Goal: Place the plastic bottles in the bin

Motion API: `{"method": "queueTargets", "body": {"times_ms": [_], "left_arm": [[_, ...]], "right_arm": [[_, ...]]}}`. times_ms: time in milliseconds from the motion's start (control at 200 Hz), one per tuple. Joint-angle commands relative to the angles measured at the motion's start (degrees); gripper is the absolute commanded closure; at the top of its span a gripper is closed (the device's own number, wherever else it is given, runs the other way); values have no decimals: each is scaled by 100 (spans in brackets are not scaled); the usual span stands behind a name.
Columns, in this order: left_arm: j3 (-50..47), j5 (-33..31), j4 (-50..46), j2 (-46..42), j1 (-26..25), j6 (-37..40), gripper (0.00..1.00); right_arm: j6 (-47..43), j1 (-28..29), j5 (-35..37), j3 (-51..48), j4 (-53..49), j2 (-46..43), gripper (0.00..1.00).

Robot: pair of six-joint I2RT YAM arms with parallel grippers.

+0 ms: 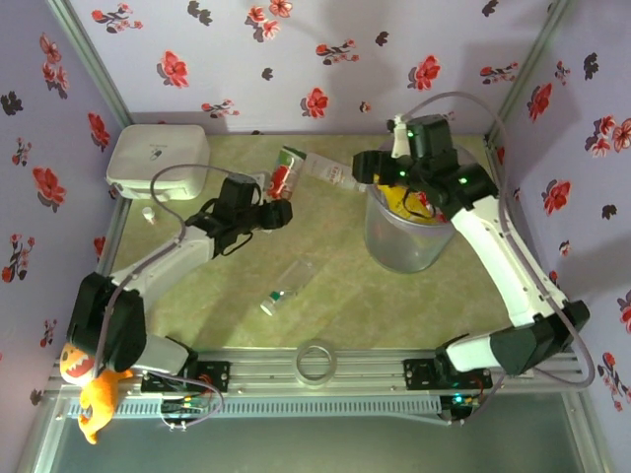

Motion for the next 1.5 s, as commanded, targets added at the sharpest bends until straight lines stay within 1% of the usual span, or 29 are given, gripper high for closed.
{"method": "queueTargets", "body": {"times_ms": [0,95,305,470,565,655,795,840,875,925,960,1115,1285,1320,1360,1430,1495], "left_arm": [[-263,303,1074,-200,-114,-579,100],[-474,476,1746,-287,-232,-984,100],[-801,501,2650,-461,-526,-1485,100],[-796,535,2676,-534,-618,-1573,100],[-705,584,2589,-501,-659,-1550,100],[-664,600,2527,-491,-674,-1516,100],[-661,611,2513,-478,-698,-1524,100],[-655,616,2530,-479,-705,-1529,100],[-641,627,2532,-479,-714,-1517,100],[-624,637,2515,-480,-727,-1512,100],[-620,644,2498,-489,-724,-1513,100],[-646,645,2460,-539,-727,-1504,100],[-646,662,2470,-534,-723,-1485,94],[-647,670,2478,-530,-727,-1489,91],[-655,686,2483,-526,-723,-1488,85],[-663,703,2496,-534,-722,-1486,71],[-670,716,2475,-567,-727,-1473,63]], "right_arm": [[649,220,-564,59,1122,130,15],[965,430,-765,30,1706,334,14],[1107,731,-902,413,1852,968,13],[1139,879,-906,597,1902,1342,13],[1136,960,-971,725,1841,1558,15],[1147,991,-1010,746,1855,1686,19],[1200,996,-1106,719,1913,1761,29],[1209,1002,-1134,719,1910,1796,30],[1192,1000,-1156,719,1899,1819,35],[1182,1000,-1160,728,1873,1853,44],[1166,1000,-1140,728,1861,1855,48],[1089,999,-1058,745,1837,1856,52],[1018,1000,-1043,738,1793,1872,54],[1001,1000,-1027,720,1804,1872,55],[989,1000,-989,696,1821,1872,56],[973,1000,-917,684,1817,1896,58],[946,998,-915,765,1739,1943,59]]}}
